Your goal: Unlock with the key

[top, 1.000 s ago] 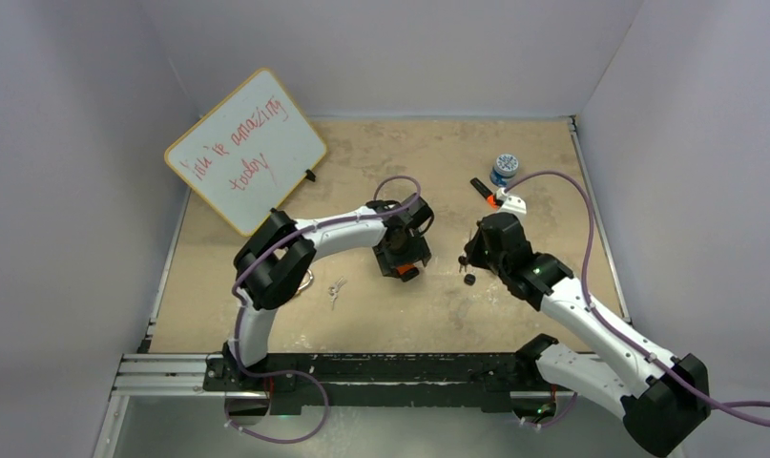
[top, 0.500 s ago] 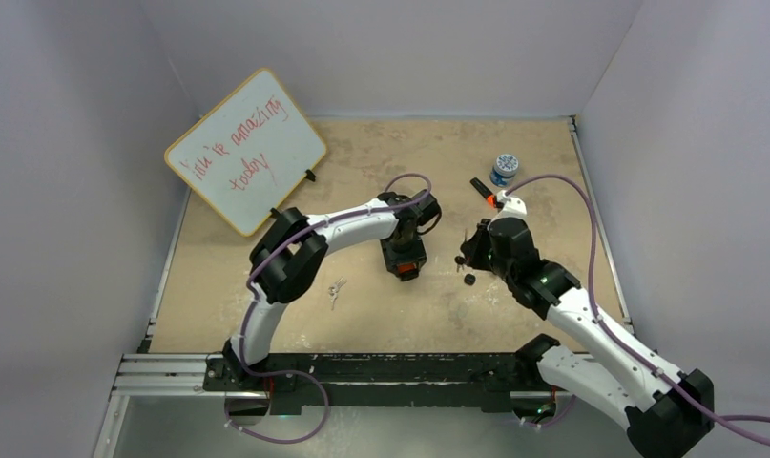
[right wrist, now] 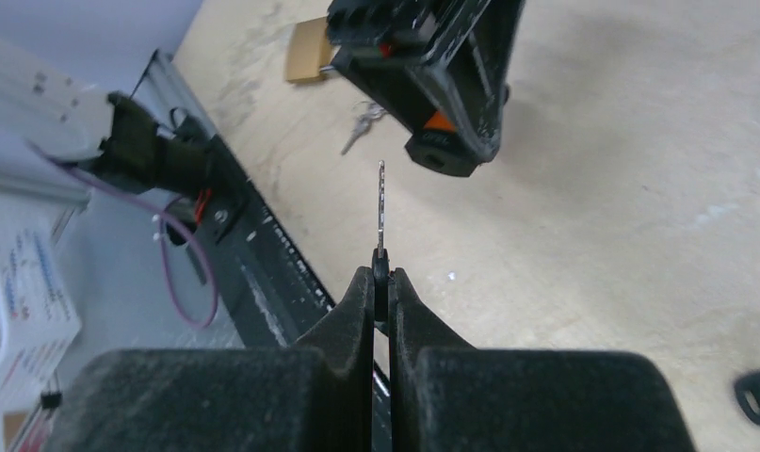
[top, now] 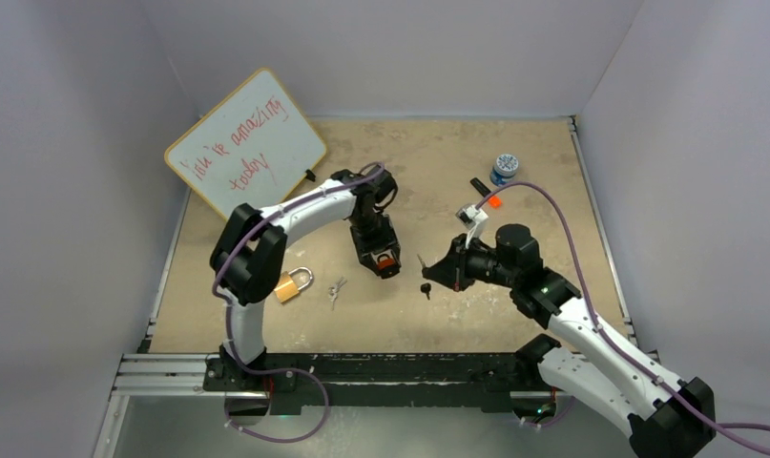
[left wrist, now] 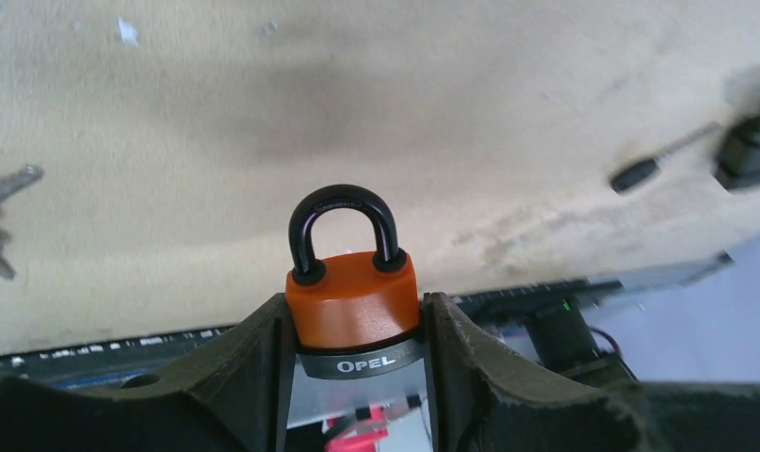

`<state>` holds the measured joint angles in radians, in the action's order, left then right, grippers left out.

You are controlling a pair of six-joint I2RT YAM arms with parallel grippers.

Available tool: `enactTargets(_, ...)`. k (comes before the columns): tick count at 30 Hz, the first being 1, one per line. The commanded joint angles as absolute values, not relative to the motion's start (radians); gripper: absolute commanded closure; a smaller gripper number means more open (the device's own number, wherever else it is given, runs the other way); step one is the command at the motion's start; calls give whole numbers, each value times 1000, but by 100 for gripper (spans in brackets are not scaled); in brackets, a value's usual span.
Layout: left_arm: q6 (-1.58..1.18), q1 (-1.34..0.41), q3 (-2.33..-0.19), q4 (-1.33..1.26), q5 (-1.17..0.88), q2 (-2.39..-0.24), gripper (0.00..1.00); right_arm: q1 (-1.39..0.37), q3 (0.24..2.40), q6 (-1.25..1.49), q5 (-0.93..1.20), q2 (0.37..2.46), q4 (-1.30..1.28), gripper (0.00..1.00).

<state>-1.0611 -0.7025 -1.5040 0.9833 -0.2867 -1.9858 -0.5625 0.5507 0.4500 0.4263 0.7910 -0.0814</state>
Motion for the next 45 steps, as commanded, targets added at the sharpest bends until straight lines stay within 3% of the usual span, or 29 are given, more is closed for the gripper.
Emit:
enactTargets(1, -1063, -670, -1498, 1011, -461, -1855, 94, -561, 575, 380, 659, 787, -4, 100)
enactTargets(9, -1080, -632, -1515, 1030, -541, -1812, 95, -562, 609, 335, 790, 860, -3, 100)
enactTargets(45, -1141, -609, -1448, 988, -601, -1743, 98, -563, 613, 334, 771, 946, -8, 100)
